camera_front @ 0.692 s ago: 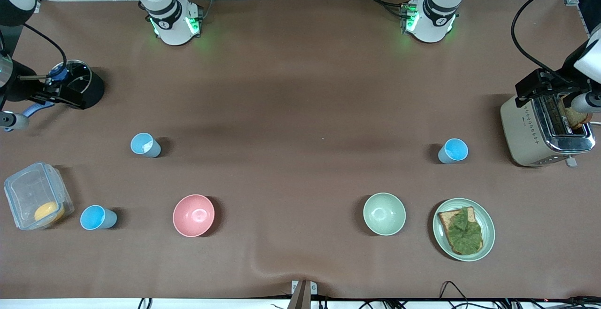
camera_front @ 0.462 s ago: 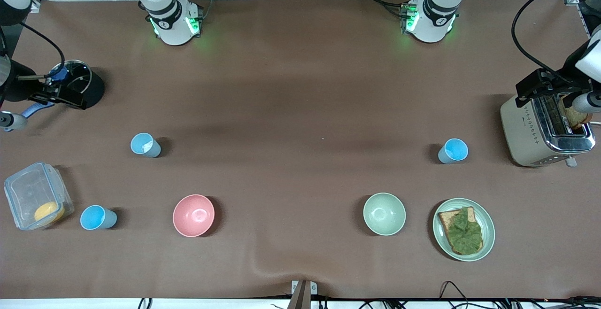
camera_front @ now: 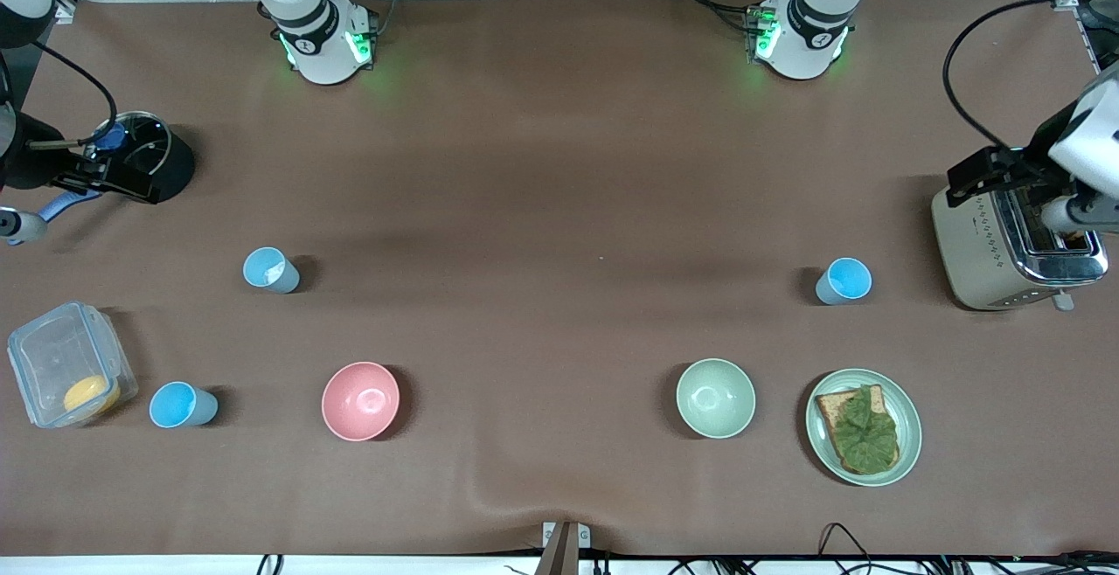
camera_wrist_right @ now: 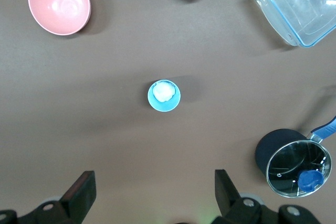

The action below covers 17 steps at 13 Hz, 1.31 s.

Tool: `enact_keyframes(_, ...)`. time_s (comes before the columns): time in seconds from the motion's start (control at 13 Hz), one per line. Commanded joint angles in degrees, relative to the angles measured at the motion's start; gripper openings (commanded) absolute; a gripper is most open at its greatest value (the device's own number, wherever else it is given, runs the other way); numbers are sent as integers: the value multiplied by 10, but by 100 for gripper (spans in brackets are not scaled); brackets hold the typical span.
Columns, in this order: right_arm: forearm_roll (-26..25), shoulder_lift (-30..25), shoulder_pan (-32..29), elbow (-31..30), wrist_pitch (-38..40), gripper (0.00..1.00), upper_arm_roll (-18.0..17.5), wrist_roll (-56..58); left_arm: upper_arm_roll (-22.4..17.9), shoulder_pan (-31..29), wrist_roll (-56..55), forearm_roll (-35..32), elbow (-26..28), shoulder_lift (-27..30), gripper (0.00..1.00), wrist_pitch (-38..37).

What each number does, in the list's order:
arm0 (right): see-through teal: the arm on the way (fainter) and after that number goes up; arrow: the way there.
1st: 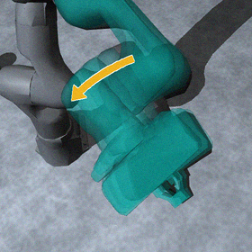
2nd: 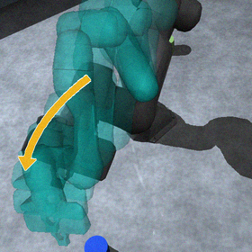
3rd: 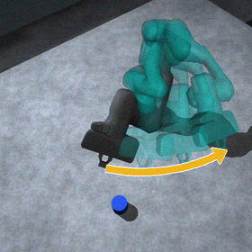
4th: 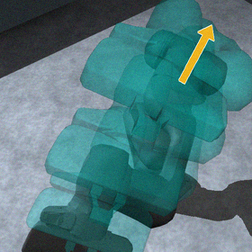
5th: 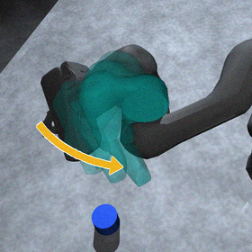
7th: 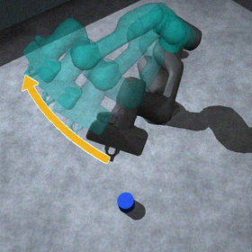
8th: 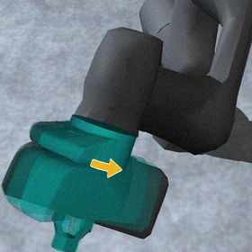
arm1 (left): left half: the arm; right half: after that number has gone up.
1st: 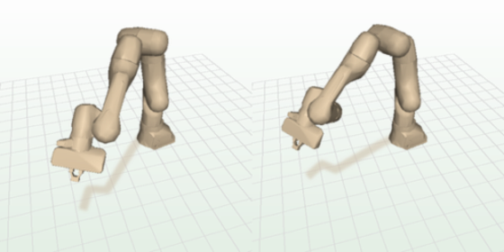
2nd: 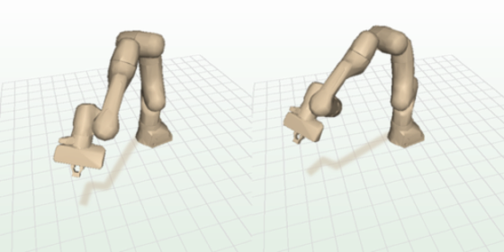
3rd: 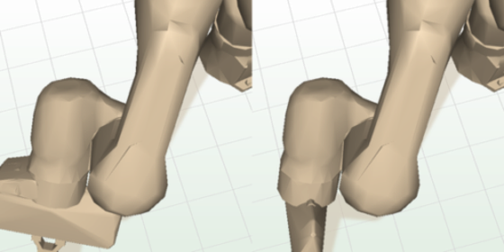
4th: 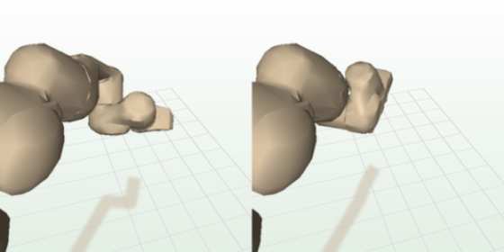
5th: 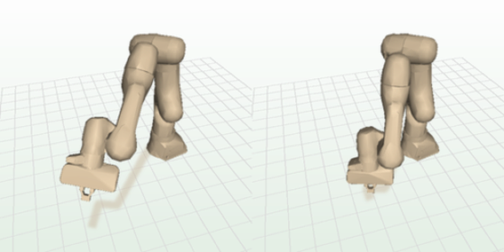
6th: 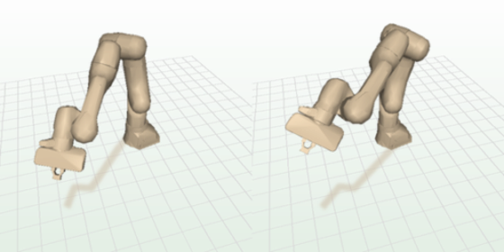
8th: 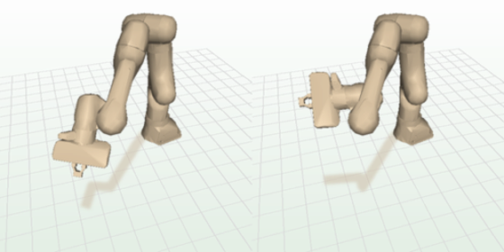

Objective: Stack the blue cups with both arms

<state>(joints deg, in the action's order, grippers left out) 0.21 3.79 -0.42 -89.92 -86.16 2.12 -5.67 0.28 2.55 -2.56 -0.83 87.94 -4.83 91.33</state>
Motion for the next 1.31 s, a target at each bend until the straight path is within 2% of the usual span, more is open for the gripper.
enact_keyframes(0.0, 8, -16, 2, -16, -4, 100, 1, -7, 2, -19, 15, 21, 65, 24, 100, 52)
enact_keyframes(0.38, 8, -16, 1, -16, -4, 100, 1, -7, 4, -18, 4, 21, 159, 42, 100, 133)
enact_keyframes(0.62, 8, -16, 0, -16, -1, 100, 1, -7, 17, -18, -23, 13, 258, 82, 100, 216)
enact_keyframes(0.85, 8, -16, 0, -16, 0, 100, 1, -7, 17, -18, -23, 10, 288, 76, 100, 244)
enact_keyframes(1.08, 8, -16, 0, -16, 0, 100, 1, -6, 18, -18, -23, -13, 369, 69, 100, 366)
enact_keyframes(1.23, 8, -16, 0, -16, 0, 100, 1, -5, 18, -19, -23, -13, 401, 50, 100, 425)
